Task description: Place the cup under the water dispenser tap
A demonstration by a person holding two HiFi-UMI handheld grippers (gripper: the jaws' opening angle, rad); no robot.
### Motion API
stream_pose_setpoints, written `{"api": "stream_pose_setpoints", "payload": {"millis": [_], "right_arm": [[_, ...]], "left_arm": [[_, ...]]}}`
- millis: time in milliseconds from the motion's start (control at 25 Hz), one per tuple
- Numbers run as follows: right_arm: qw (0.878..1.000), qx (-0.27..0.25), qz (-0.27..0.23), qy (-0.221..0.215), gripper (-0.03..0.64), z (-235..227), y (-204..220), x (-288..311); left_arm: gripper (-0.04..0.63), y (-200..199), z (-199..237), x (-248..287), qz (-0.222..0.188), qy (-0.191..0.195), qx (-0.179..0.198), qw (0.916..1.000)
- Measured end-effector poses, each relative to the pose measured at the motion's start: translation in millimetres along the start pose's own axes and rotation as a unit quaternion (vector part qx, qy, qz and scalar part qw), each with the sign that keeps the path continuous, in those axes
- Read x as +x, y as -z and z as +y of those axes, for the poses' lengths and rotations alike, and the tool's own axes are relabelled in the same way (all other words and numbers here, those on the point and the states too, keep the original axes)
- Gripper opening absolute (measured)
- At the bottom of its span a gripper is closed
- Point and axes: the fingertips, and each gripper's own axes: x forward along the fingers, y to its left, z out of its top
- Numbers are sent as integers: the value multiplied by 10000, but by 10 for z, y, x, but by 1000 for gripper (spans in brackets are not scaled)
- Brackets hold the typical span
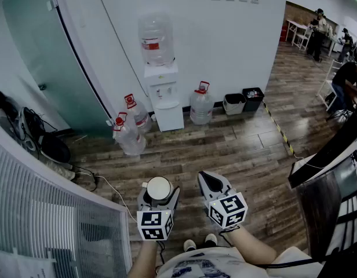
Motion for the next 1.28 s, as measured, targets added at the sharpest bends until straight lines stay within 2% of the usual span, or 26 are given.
{"api": "stream_pose_setpoints", "payload": {"millis": [600,880,1080,1280], "right_arm": [[9998,147,-38,-90,20,-527,-70,-266],[9995,168,-41,-273,20,-746,-61,-231],[9992,183,-23,-365,21,-867,-52,-61],[9989,190,78,-420,20,-943,-13,321]], "left_arm": [[428,-9,-474,278,76,-48,22,10000],[428,-109,-575,481,-51,-148,39,9999],[428,-155,-540,683,-59,-173,63,9998],[428,-215,-294,1002,-54,-171,28,9998]]}}
